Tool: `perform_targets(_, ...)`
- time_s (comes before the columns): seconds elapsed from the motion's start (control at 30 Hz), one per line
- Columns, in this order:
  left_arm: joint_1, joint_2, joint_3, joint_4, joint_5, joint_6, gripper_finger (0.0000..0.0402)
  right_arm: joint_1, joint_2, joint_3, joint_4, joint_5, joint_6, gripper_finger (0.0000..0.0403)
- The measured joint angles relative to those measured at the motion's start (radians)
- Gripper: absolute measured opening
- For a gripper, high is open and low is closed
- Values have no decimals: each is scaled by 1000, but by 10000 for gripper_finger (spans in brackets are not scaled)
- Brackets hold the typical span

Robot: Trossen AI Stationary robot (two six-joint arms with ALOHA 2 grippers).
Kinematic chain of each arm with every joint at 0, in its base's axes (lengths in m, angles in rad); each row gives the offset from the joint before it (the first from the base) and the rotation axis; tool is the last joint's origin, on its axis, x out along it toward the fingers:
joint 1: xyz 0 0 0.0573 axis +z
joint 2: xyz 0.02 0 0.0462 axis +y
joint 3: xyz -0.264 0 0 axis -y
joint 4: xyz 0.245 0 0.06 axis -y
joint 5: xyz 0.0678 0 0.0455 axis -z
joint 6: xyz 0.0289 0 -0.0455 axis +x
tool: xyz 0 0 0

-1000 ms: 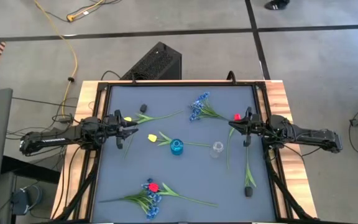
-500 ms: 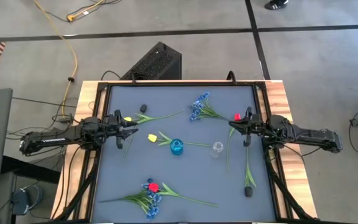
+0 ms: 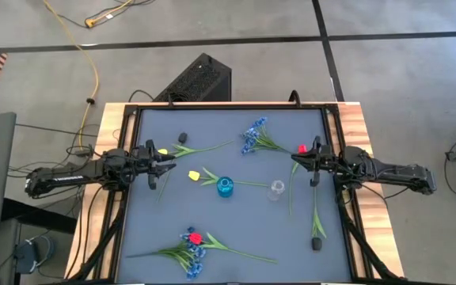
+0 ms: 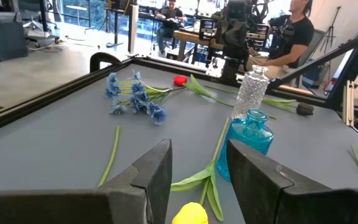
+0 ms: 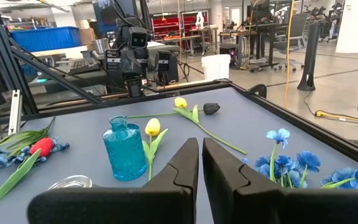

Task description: Sort flowers into vase by color

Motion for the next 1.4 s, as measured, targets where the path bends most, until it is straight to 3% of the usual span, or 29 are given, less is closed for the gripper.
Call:
perform_targets(0.63, 0, 0, 0, 1, -4, -15, 142, 0, 0, 0, 0, 0, 0, 52)
perform_targets(0.77, 0, -1, 0, 76, -79, -19, 142, 0, 0, 0, 1, 2, -2, 52)
perform_targets(0.93, 0, 0, 0, 125, -143, -57, 142, -19, 0, -1, 35, 154, -156, 52)
perform_targets(1.17, 0, 29, 0, 165, -116, -23, 142, -29, 0, -1, 46, 156, -108, 52)
perform_targets(1.4, 0, 116, 11, 191, -106, -24, 142, -34, 0, -1, 162, 159, -70, 52)
